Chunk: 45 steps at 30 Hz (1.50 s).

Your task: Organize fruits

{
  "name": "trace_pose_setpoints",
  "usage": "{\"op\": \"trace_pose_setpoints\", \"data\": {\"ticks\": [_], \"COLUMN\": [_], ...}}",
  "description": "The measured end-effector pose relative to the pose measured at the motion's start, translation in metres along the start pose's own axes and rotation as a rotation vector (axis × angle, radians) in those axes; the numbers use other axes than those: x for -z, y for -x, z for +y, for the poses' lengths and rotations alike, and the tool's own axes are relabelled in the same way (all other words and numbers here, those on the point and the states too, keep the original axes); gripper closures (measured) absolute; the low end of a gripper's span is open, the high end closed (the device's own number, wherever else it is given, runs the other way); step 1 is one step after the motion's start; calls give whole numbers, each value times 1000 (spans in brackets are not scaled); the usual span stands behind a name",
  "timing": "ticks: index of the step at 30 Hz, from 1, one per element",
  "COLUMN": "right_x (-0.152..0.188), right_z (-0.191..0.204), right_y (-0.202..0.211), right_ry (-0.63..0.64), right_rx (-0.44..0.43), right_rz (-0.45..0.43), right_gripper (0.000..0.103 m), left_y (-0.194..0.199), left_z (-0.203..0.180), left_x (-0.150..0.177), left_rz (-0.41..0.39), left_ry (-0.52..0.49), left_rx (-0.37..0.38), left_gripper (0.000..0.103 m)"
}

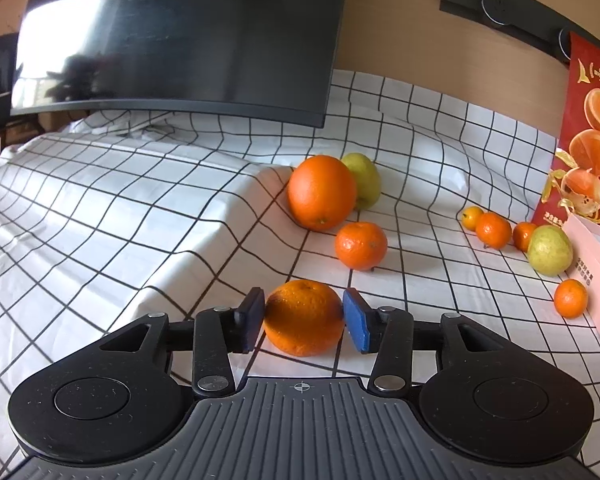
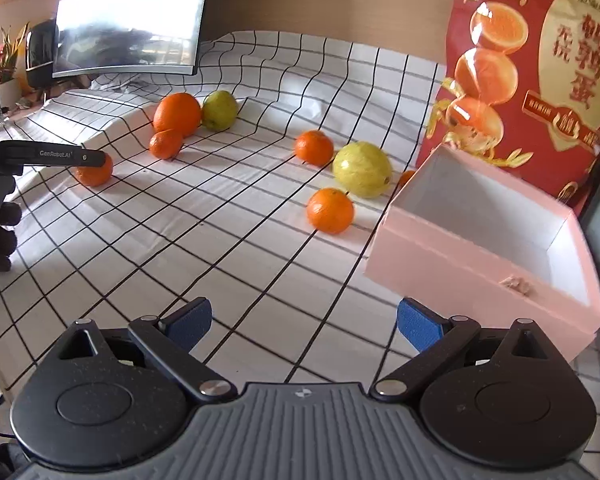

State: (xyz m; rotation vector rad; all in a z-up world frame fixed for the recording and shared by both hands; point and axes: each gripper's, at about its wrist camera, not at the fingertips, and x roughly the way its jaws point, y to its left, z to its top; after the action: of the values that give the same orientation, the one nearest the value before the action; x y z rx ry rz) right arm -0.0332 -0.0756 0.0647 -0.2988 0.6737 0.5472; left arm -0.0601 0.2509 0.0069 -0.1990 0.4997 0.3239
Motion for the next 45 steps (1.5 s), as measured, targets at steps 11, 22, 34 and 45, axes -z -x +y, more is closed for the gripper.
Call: {"op": "trace_pose_setpoints", "data": {"ticks": [11, 22, 34, 45], "right_x": [-80, -107, -29, -6], "right_z": [-26, 1, 48, 20], "right_y": [-3, -64, -31, -20], "right_ry": [-142, -147, 115, 73], "right_rx": [-142, -193, -133, -95], "right_rz": [24, 98, -38, -37], "right_gripper": [9, 22, 35, 36], "left_y": [26, 31, 27, 27], "left_z": [-32, -48, -11, -44], "left_x": [3, 16, 18, 24], "left_rz": [-5, -39, -32, -18], "left_ry": [53, 37, 165, 69], "left_rx": [229, 284, 293, 349], "left_gripper": [77, 88, 85, 85]}}
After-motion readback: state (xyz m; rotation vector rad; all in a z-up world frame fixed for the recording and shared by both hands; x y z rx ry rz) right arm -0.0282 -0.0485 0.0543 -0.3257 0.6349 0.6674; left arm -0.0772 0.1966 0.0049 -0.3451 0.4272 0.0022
